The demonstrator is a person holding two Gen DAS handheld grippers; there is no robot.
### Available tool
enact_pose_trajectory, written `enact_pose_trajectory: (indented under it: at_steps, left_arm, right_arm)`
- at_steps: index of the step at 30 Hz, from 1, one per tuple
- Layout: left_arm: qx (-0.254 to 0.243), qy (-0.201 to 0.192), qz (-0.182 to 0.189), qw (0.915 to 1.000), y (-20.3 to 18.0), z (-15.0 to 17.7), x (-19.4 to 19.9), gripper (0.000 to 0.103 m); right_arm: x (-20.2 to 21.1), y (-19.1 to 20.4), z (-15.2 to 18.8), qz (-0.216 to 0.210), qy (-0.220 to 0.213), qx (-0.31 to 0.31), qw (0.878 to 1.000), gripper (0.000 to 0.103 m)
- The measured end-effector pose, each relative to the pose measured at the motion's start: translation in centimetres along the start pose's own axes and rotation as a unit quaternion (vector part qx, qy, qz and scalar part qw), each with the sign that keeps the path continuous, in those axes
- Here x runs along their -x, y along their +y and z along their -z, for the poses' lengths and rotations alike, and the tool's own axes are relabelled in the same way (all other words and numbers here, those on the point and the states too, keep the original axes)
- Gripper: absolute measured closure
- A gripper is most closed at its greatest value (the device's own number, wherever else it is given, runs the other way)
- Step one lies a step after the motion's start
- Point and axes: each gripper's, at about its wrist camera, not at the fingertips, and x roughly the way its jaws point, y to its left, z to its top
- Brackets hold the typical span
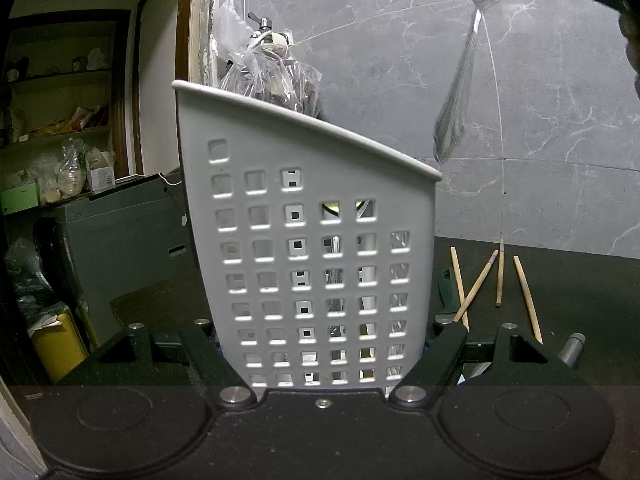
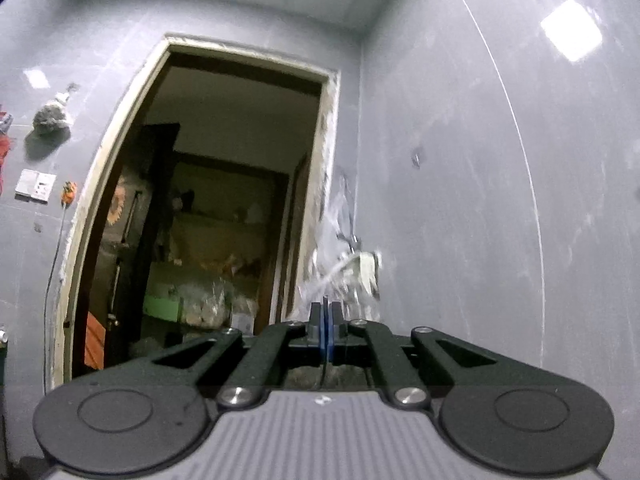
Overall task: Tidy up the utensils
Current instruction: 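Lift the silver fork with the right gripper and drop it into the caddy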
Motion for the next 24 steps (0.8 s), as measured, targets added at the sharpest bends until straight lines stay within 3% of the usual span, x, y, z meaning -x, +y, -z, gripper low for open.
enact_pose_trajectory:
  at_steps: [7, 24]
  left_arm:
    - [0.000, 0.000, 0.000, 1.0000, 0.0, 0.0, 0.0, 0.026]
    - [0.000, 0.000, 0.000, 1.0000, 0.0, 0.0, 0.0, 0.027]
  right_arm:
    - [-1.0, 2.0, -0.4, -0.015, -0.060, -0.004, 0.998, 0.101]
    - [-6.0, 6.1, 2.0, -0.074, -0.015, 0.018, 0.997, 0.101]
